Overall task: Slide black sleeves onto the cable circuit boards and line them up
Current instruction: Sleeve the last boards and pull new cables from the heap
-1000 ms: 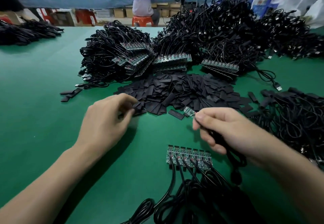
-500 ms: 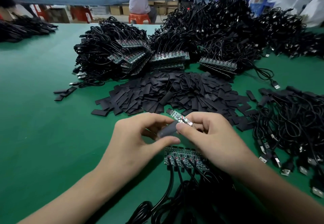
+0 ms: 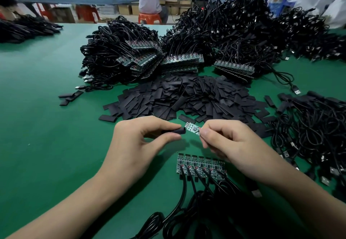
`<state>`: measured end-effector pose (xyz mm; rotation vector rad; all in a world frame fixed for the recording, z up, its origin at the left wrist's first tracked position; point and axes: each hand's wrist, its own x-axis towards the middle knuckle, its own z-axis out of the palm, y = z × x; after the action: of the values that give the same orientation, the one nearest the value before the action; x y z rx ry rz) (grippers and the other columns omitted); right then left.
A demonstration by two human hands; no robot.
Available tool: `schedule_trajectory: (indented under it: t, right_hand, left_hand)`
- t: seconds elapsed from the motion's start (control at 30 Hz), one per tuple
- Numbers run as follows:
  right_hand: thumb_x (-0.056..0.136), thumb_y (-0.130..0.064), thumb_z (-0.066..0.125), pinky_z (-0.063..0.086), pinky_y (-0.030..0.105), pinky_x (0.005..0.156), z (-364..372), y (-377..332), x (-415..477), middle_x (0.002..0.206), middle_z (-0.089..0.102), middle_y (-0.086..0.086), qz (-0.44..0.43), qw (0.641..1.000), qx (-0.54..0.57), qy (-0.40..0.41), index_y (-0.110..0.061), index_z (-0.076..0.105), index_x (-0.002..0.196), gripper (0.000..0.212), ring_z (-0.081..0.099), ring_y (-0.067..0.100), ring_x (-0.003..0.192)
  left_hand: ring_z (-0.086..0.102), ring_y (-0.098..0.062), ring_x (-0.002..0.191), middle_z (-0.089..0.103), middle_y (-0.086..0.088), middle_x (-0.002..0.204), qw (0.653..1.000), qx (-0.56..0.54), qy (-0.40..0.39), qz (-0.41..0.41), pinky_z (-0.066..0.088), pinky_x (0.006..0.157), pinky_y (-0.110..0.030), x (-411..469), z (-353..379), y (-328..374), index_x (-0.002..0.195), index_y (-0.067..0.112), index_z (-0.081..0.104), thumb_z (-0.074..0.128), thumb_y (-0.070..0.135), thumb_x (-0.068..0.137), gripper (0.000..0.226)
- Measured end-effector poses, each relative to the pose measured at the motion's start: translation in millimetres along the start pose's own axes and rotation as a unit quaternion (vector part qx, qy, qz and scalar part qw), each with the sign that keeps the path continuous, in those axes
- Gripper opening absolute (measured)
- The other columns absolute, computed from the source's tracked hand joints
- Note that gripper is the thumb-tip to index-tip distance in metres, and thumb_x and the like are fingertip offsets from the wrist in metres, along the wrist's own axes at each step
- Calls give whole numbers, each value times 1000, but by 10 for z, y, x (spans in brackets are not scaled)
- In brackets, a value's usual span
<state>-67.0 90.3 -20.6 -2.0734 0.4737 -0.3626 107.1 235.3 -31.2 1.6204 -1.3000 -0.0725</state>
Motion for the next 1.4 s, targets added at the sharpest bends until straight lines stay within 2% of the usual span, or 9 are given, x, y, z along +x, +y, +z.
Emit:
schedule_trajectory:
  t: [0.17,0.33,0.6,0.73,0.83,0.93,1.1,1.23,1.4]
  right_hand:
    - [99,-48,50,29,33,54,-23,-18,-24,55,39,-5,-5,1000,-23,-18,-23,60,75,36,34,13,53]
    - [105,-42,51,27,26,51,-82,-5,-60,56,40,-8,-6,995,-80,-57,-22,61,79,35,34,7,51]
    - [102,-46,51,31,33,57,-126,-3,-35,58,45,-7,35,990,-38,-128,-22,61,75,38,38,14,55]
    - [106,-36,51,33,22,53,-120,16,-30,57,42,-7,50,990,-8,-135,-19,61,73,39,36,11,53]
    - [108,-28,50,32,16,51,-118,12,-18,57,35,-6,74,983,74,-148,-17,61,72,39,31,9,52]
    - [108,-27,50,33,17,51,-102,-5,-20,57,36,-7,63,983,75,-157,-18,63,73,38,31,10,51]
    - [103,-40,53,31,37,56,-23,-27,-29,58,43,-2,41,990,31,-133,-24,71,80,33,37,19,56]
    - [103,-34,58,44,23,62,-63,-23,-16,64,58,-6,35,994,61,-87,-25,72,85,25,53,11,61]
    - [98,-41,58,39,17,63,-84,-29,-39,66,55,-6,17,995,63,-80,-25,72,82,26,49,8,63]
  left_hand:
    - [72,-2,79,76,24,88,1000,-3,-8,-6,53,74,-14,9,2,-28,96,32,80,79,34,77,19]
    - [71,-2,87,76,16,94,994,54,-70,57,56,82,-22,40,-63,-69,100,23,82,81,27,80,21]
    - [70,-5,89,74,13,94,988,43,-119,85,53,82,-22,57,-75,-106,100,19,82,80,26,83,19]
    - [69,-2,89,73,13,97,976,78,-155,134,56,81,-26,68,-108,-118,105,19,80,79,29,87,20]
    - [68,-1,89,72,14,98,972,99,-150,150,56,80,-27,72,-114,-109,106,21,80,77,34,87,23]
    - [68,0,88,73,15,97,978,71,-137,141,55,80,-23,51,-82,-91,105,20,80,77,33,87,22]
    - [69,-2,87,73,13,94,980,49,-131,140,55,79,-23,4,-17,-39,103,18,80,76,30,88,20]
    - [70,-6,89,75,10,96,987,43,-74,135,56,81,-25,19,-21,-34,103,15,80,78,26,88,18]
    - [70,-5,90,74,7,97,986,46,-52,154,55,82,-21,-5,-9,-23,103,11,80,76,24,87,21]
